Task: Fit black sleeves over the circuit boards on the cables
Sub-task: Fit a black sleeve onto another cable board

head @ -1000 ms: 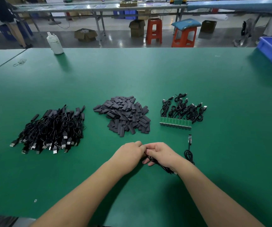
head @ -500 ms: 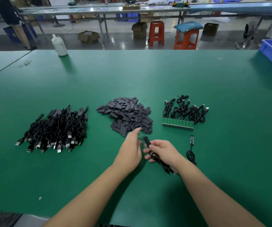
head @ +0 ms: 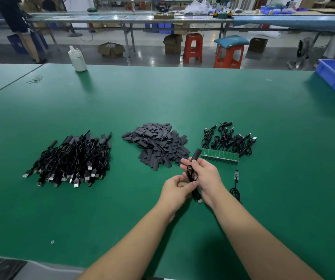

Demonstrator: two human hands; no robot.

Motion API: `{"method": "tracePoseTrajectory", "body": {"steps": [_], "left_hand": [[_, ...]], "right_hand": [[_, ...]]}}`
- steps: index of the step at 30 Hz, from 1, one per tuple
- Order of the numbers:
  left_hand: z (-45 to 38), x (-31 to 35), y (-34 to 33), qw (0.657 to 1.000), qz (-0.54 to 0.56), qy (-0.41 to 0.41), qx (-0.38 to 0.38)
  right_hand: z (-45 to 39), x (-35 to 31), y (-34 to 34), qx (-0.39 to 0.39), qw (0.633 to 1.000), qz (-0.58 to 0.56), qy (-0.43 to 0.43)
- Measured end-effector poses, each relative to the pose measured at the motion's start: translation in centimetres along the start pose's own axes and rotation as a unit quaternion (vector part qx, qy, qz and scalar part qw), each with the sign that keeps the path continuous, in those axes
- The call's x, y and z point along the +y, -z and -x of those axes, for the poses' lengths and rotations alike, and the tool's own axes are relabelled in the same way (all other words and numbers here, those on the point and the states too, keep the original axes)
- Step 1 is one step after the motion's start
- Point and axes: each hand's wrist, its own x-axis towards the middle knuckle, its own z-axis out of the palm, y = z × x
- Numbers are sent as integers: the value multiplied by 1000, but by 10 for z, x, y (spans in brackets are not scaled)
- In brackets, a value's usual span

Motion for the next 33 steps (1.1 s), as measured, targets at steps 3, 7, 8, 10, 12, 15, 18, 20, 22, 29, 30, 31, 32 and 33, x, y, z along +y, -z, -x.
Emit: {"method": "tracePoseTrajectory", "body": {"steps": [3, 7, 8, 10, 12, 15, 18, 20, 22, 29, 30, 31, 32, 33], "left_hand": [[0, 0, 2, 1000, -15, -4, 14], [-7, 20, 36, 995, -72, -30, 56], [-10, 31, 52, 989, -109, -50, 81], [-16, 58, 95, 953, -238, -108, 152], [-19, 84, 142, 865, -403, -168, 248], [-21, 102, 209, 725, -539, -194, 382], [-24, 102, 253, 684, -601, -86, 404], [-26, 97, 267, 672, -629, -24, 390], [-25, 92, 268, 661, -629, -50, 406], [-29, 75, 206, 686, -583, -243, 362], [-32, 71, 191, 703, -584, -244, 325], [-36, 65, 175, 728, -579, -231, 285], [-40, 59, 160, 758, -565, -209, 250], [-45, 52, 146, 790, -542, -182, 223]], "right_hand": [[0, -1, -2, 11, 996, 84, 28], [-5, -17, 18, 77, 901, 403, 137], [-7, -22, 27, 104, 869, 461, 146], [-11, -30, 52, 171, 806, 544, 160], [-13, -36, 80, 234, 751, 597, 157], [-11, -39, 111, 269, 705, 652, 76], [-9, -33, 122, 235, 699, 676, 7], [-9, -28, 122, 215, 718, 661, -12], [-9, -25, 120, 214, 734, 644, -16], [-13, -18, 117, 208, 747, 631, 35], [-13, -17, 115, 202, 751, 627, 45], [-14, -16, 111, 193, 761, 617, 55], [-14, -15, 107, 175, 779, 598, 64], [-14, -14, 102, 147, 805, 570, 71]]}}
